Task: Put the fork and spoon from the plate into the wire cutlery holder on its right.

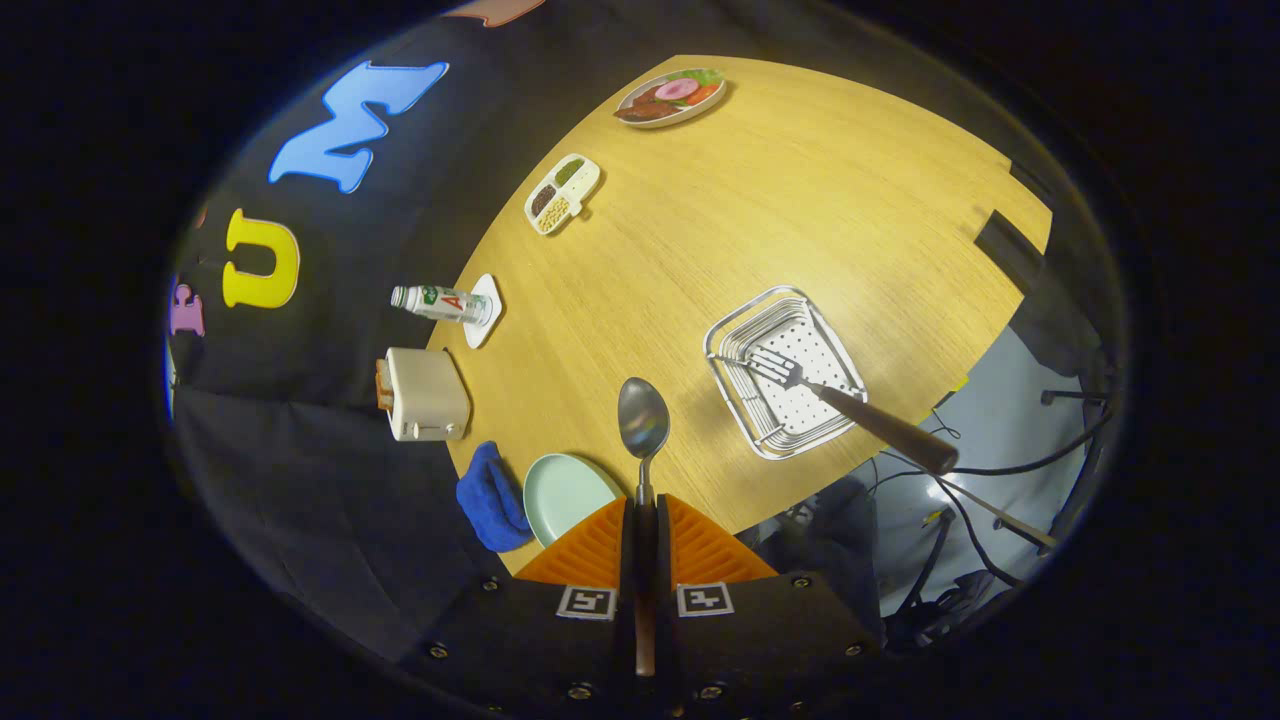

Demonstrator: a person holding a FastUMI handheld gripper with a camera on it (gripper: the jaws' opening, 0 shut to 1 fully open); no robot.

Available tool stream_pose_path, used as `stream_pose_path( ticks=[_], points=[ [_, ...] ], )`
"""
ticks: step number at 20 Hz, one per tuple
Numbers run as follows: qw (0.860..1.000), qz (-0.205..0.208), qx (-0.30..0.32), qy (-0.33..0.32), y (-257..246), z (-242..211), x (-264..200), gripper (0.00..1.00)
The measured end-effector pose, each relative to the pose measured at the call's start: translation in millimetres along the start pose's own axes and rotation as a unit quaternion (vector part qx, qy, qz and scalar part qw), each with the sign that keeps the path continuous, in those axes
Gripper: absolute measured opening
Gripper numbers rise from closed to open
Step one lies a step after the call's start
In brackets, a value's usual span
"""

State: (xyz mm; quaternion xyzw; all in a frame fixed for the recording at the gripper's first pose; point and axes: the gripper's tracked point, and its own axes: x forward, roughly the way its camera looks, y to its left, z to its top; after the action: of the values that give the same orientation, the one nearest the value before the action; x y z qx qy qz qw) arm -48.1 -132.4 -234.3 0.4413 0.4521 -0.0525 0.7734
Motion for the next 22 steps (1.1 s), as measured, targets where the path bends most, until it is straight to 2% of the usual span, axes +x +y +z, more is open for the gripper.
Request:
stream_pose_path(
  ticks=[7, 22],
  points=[
    [0.998, -0.024, 0.047, -0.023, -36, 16, -25, 0.08],
    [0.994, -0.093, 0.057, 0.020, -63, 29, 11, 0.08]
  ],
)
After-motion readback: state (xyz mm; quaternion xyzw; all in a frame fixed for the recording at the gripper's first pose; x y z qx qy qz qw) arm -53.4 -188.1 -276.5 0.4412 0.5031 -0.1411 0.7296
